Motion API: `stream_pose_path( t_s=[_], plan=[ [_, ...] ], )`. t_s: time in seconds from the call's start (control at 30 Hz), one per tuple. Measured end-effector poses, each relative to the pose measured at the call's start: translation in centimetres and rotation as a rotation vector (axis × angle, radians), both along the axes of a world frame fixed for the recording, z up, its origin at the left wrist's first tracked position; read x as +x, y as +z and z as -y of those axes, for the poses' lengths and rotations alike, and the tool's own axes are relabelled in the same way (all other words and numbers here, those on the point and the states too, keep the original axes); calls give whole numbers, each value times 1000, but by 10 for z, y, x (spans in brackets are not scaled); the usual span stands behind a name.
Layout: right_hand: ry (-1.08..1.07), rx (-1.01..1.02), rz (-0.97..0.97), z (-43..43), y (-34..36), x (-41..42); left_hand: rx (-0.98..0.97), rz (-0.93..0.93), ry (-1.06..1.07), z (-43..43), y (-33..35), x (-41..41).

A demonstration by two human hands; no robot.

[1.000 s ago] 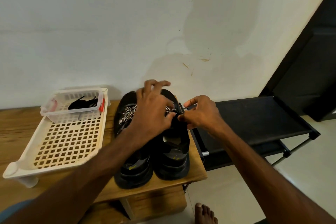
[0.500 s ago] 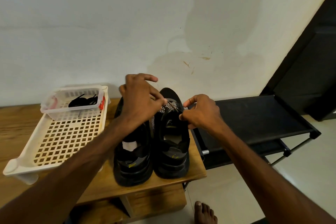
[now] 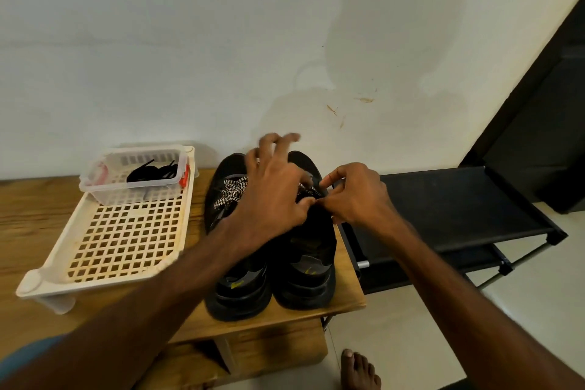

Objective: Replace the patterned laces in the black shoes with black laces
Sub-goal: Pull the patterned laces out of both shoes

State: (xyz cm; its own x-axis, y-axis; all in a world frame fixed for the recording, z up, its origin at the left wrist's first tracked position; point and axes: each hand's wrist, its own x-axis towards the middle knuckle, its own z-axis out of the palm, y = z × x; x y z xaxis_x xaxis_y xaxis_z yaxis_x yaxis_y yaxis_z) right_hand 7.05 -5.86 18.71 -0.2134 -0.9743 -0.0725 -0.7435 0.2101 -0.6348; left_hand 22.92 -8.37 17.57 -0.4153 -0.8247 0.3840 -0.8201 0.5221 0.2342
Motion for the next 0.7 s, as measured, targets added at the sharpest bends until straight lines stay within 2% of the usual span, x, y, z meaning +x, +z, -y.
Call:
stream_pose_path(
  t_s=[0.1,0.7],
  plan=[
    [8,9,16,1,0,-1,-40,94,-30,1,-4,-9],
    [29,42,48,3,0,-4,-72,155,-46,8,-10,-9]
  ],
)
